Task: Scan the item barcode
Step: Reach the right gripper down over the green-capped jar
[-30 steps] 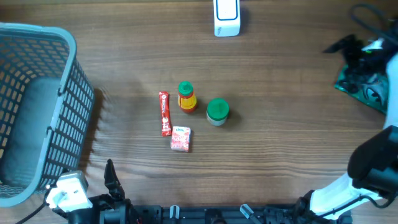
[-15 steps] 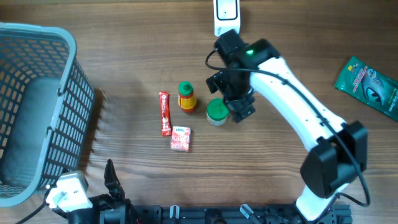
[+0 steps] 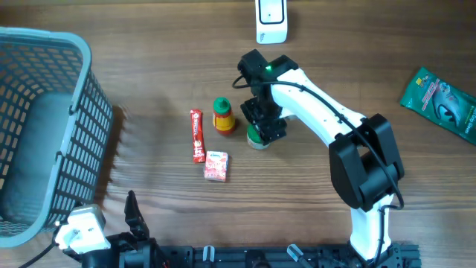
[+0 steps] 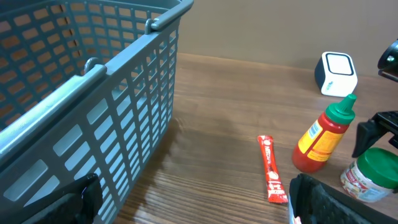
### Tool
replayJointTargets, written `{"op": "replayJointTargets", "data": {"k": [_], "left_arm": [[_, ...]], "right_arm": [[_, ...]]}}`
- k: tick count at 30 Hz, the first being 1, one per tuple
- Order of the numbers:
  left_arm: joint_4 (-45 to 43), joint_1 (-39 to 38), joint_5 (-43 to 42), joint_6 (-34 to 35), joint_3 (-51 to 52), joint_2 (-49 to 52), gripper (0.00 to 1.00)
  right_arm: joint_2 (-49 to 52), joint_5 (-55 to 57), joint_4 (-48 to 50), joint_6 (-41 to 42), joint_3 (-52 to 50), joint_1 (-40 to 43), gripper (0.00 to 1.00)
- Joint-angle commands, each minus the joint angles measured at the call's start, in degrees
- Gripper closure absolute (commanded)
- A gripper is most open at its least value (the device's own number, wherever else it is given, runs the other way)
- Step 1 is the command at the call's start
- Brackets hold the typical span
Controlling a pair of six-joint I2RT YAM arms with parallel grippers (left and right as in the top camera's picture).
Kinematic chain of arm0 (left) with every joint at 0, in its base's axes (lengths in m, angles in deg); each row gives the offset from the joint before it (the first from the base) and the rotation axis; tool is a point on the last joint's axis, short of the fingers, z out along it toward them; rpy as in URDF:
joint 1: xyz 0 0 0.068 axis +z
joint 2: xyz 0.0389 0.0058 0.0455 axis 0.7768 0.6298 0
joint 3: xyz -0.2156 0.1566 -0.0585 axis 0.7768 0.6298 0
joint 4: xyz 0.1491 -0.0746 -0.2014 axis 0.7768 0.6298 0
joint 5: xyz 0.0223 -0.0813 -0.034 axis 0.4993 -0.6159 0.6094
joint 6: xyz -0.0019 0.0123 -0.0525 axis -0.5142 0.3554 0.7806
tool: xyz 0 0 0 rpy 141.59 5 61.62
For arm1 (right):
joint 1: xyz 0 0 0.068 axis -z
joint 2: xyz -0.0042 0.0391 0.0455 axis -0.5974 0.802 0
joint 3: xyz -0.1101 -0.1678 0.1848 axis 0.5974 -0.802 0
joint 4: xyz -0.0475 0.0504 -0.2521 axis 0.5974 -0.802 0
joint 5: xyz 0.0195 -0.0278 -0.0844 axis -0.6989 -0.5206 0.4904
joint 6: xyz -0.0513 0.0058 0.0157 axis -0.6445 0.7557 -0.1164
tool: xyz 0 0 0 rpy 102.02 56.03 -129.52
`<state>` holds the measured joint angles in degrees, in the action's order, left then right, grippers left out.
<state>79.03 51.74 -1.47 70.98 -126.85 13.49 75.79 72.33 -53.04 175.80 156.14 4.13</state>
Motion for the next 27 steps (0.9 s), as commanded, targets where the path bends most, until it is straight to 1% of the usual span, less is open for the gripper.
{"op": "replayJointTargets", "data": {"k": [1,2,3,4,5,6,7,8,10,12,13,15,17,18,19,21,22,23,26,27], "left_arm": [[-0.15,0.24,-0.28,0.33,-0.11,-0.42,0.00],[-0.15,0.24,-0.28,0.33,-0.11,-0.42,0.00],[-0.13,0.24,-0.28,0.33,-0.11,-0.42,0.00],[-0.15,0.26,-0.28,0.33,-0.11,-0.42,0.00],[-0.15,0.24,-0.28,0.33,-0.11,-0.42,0.00],[-0.15,0.24,-0.28,0.33,-0.11,-0.42,0.00],[-0.15,0.26,-0.28,0.33,-0.11,-0.42,0.00],[-0.13,0.26,-0.28,0.33,-0.11,-0.42,0.00],[-0.15,0.26,-0.28,0.33,-0.11,-0.42,0.00],[-0.15,0.26,-0.28,0.33,-0.11,-0.42,0.00],[-0.15,0.24,-0.28,0.33,-0.11,-0.42,0.00],[-0.15,0.26,-0.28,0.33,-0.11,-0.42,0.00],[-0.15,0.26,-0.28,0.33,-0.11,-0.42,0.00],[-0.15,0.24,-0.28,0.33,-0.11,-0.42,0.00],[-0.13,0.26,-0.28,0.33,-0.11,-0.42,0.00],[-0.15,0.24,-0.28,0.33,-0.11,-0.42,0.00],[-0.15,0.24,-0.28,0.33,-0.11,-0.42,0.00],[-0.15,0.24,-0.28,0.33,-0.11,-0.42,0.00],[-0.15,0.26,-0.28,0.33,-0.11,-0.42,0.00],[-0.15,0.24,-0.28,0.33,-0.11,-0.42,0.00]], "right_arm": [[1.07,3.04,-1.14,-22.51,0.13,0.87,0.32],[1.07,4.00,-1.36,-32.02,0.13,1.92,0.42],[1.07,5.97,-1.38,-42.71,0.13,3.04,0.45],[1.07,7.54,-1.38,-50.75,0.13,3.87,0.41],[1.07,9.14,-1.68,-61.00,0.13,5.03,0.29],[1.07,10.86,-2.16,-67.54,0.13,5.81,0.22],[1.07,14.71,-3.08,-71.78,0.17,6.60,0.20],[1.03,20.39,-4.31,-73.68,0.35,7.19,0.18],[0.68,25.94,-6.73,-75.95,1.40,7.41,0.10],[-0.13,27.41,-9.75,-76.04,3.72,7.41,0.06],[-1.20,27.28,-12.17,-74.47,6.40,7.41,0.02],[-3.19,26.01,-14.16,-70.75,9.46,7.41,0.00],[-7.78,21.88,-15.13,-53.40,11.45,7.63,0.00],[-9.42,19.32,-16.35,-40.13,11.45,8.11,0.00],[-10.78,16.17,-21.07,-18.14,11.43,8.59,0.00],[-10.84,15.41,-25.07,6.69,11.02,8.63,0.00],[-10.84,14.88,-23.76,10.97,10.36,8.63,0.00],[-10.84,14.29,-20.24,12.57,9.07,8.63,0.00],[-10.82,11.19,-10.49,13.60,2.32,8.63,0.00],[-10.82,11.39,-9.51,15.13,0.92,8.63,0.00]]}}
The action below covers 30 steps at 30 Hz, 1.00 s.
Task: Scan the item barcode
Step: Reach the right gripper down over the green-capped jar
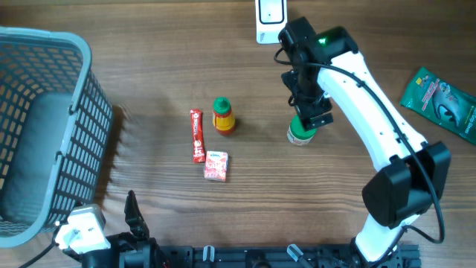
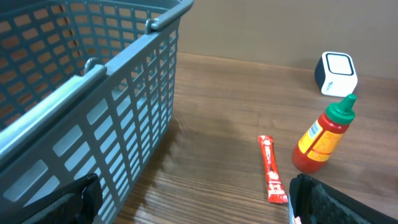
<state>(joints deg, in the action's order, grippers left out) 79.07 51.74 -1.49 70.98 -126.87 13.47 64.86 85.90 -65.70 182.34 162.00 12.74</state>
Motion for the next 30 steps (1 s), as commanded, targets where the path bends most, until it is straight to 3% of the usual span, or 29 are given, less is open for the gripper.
{"op": "replayJointTargets", "data": {"k": [1,10,14,15,16,18,22,23,25,30], "left_arm": [[-0.20,0.24,-0.24,0.33,-0.09,-0.39,0.00],[-0.20,0.24,-0.26,0.33,-0.09,-0.39,0.00],[-0.20,0.26,-0.26,0.33,-0.09,-0.39,0.00],[-0.17,0.26,-0.26,0.33,-0.09,-0.39,0.00],[-0.17,0.24,-0.26,0.33,-0.09,-0.39,0.00],[-0.17,0.26,-0.26,0.33,-0.09,-0.39,0.00],[-0.20,0.24,-0.26,0.33,-0.09,-0.39,0.00],[-0.20,0.26,-0.26,0.33,-0.09,-0.39,0.00],[-0.17,0.24,-0.26,0.33,-0.09,-0.39,0.00],[-0.17,0.24,-0.26,0.33,-0.09,-0.39,0.00]], "right_arm": [[0.11,-2.23,4.35,9.60,-6.67,0.11,0.00],[0.44,-4.72,19.63,10.34,-23.12,1.36,0.01],[0.52,-2.99,22.93,0.85,-23.63,2.27,0.22],[0.52,-2.99,22.91,-2.67,-23.63,2.27,0.32],[0.52,-2.99,22.93,-7.30,-23.63,2.27,0.43],[0.52,-3.04,22.88,-21.35,-23.63,2.27,0.53],[0.13,-3.43,22.93,-60.57,-23.21,2.27,0.53],[-0.09,-3.69,22.25,-71.12,-23.12,2.25,0.51],[-0.26,-3.69,21.22,-83.97,-23.12,2.25,0.41],[-3.89,-10.60,17.66,-88.30,-19.15,2.27,0.16]]}}
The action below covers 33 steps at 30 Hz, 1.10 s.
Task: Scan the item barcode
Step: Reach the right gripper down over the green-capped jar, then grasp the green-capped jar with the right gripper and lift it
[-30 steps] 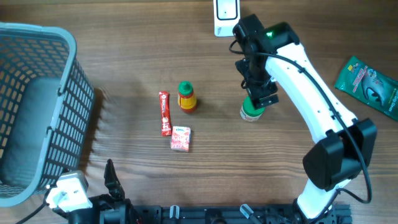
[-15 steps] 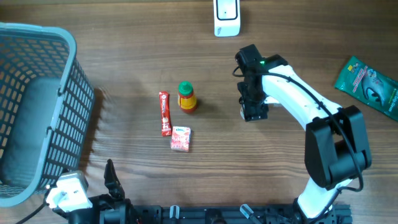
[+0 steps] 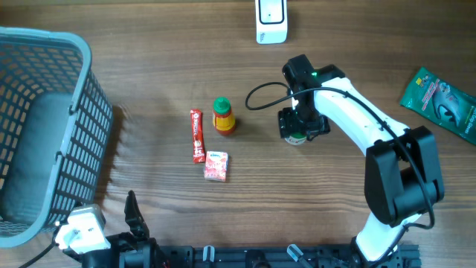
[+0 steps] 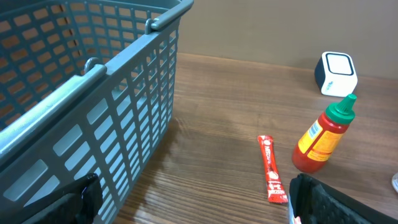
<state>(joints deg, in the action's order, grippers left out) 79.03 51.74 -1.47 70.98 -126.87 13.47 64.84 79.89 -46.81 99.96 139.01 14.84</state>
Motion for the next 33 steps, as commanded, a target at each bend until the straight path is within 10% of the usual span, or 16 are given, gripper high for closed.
{"op": "replayJointTargets", "data": {"k": [1,8,27,33], "left_arm": [[-0.15,0.24,-0.28,0.33,-0.09,-0.39,0.00],[-0.13,0.26,-0.28,0.33,-0.09,-0.39,0.00],[-0.13,0.24,-0.28,0.33,-0.09,-0.39,0.00],[-0.15,0.26,-0.28,0.33,-0.09,-0.39,0.00]], "right_arm": [[-5.66,-5.40,-2.43,-5.88,5.40,0.17,0.12],[-14.88,7.13,-5.70,39.52,5.57,0.17,0.00],[3.10,-2.36,6.21,28.76,0.48,0.17,0.00],[7.54,-2.56,6.16,29.79,0.48,0.17,0.24]]}}
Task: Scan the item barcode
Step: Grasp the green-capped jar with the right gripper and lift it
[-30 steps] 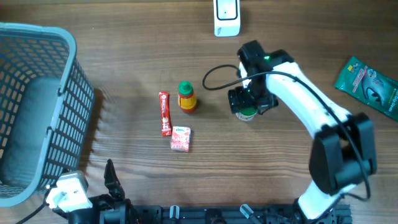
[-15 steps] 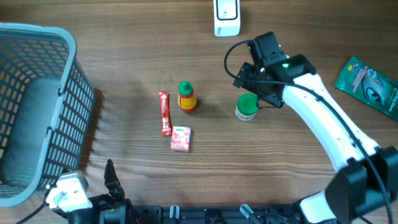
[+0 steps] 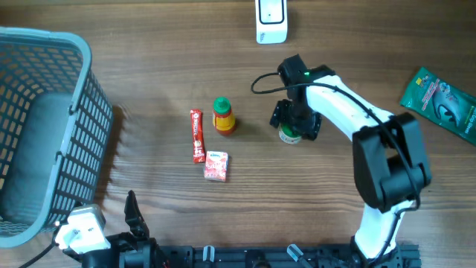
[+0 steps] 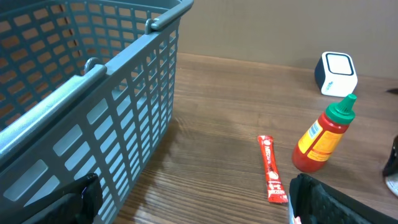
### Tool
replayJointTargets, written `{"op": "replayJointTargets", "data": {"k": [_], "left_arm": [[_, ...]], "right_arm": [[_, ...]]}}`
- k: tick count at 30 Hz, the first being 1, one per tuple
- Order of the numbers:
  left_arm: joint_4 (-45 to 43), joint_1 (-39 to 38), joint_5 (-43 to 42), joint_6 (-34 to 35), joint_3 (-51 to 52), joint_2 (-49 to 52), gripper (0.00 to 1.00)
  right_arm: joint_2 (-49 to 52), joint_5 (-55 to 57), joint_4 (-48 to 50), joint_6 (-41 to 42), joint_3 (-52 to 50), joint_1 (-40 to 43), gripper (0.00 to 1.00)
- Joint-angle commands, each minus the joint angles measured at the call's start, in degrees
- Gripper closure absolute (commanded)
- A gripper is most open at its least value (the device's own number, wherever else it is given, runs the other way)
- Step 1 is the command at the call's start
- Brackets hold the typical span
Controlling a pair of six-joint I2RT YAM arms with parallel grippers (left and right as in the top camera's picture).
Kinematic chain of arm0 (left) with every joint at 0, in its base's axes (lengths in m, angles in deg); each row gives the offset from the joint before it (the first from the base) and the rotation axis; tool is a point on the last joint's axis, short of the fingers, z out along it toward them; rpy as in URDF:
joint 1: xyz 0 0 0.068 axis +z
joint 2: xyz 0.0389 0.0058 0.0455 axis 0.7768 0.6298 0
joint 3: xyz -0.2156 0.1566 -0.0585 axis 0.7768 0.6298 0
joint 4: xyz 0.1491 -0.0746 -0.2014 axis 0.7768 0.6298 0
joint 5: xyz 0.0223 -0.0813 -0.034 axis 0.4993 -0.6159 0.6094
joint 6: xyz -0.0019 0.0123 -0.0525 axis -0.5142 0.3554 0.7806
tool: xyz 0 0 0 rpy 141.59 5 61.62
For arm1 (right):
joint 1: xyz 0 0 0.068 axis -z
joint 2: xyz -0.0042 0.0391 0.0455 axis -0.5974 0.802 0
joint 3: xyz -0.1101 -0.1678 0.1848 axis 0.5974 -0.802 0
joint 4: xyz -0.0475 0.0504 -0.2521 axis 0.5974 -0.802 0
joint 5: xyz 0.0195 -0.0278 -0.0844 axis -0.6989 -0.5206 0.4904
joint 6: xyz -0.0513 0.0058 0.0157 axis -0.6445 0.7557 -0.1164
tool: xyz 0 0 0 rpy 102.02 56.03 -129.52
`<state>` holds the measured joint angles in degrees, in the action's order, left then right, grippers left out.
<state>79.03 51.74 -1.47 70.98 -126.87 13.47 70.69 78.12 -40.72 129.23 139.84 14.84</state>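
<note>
A small jar with a green lid [image 3: 291, 134] sits between the fingers of my right gripper [image 3: 293, 123], which is shut on it to the right of the sauce bottle. The white scanner [image 3: 271, 18] stands at the far edge, well beyond the jar, and it also shows in the left wrist view as the scanner [image 4: 336, 73]. My left gripper [image 4: 193, 200] is open and holds nothing, low at the near left by the basket. Whether the jar rests on the table cannot be told.
A grey-blue basket [image 3: 44, 126] fills the left side. A red sauce bottle with a green cap [image 3: 222, 115], a red sachet [image 3: 196, 135] and a pink packet [image 3: 216, 165] lie mid-table. A green packet [image 3: 442, 97] lies at the far right.
My right gripper, still on the jar, has turned at the wrist and moved slightly left. One dark finger now shows at the right edge of the left wrist view. The left arm has not moved.
My right gripper was on the jar right beside the sauce bottle. Then the jar was further right, below the scanner, with the arm stretched out. Later the arm was folded in over the jar, and now the jar is nearly in the same place.
</note>
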Motion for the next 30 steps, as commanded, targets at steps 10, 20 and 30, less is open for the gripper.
{"op": "replayJointTargets", "data": {"k": [10,20,30], "left_arm": [[-0.15,0.24,-0.28,0.33,-0.09,-0.39,0.00],[-0.13,0.24,-0.26,0.33,-0.09,-0.39,0.00],[-0.13,0.26,-0.26,0.33,-0.09,-0.39,0.00]], "right_arm": [[-2.08,-17.46,-11.52,-17.35,7.10,0.55,0.41],[-18.99,-29.07,-32.17,-24.61,7.17,-1.66,0.41],[-24.70,-34.49,-33.18,-23.45,7.06,-5.95,0.35]]}}
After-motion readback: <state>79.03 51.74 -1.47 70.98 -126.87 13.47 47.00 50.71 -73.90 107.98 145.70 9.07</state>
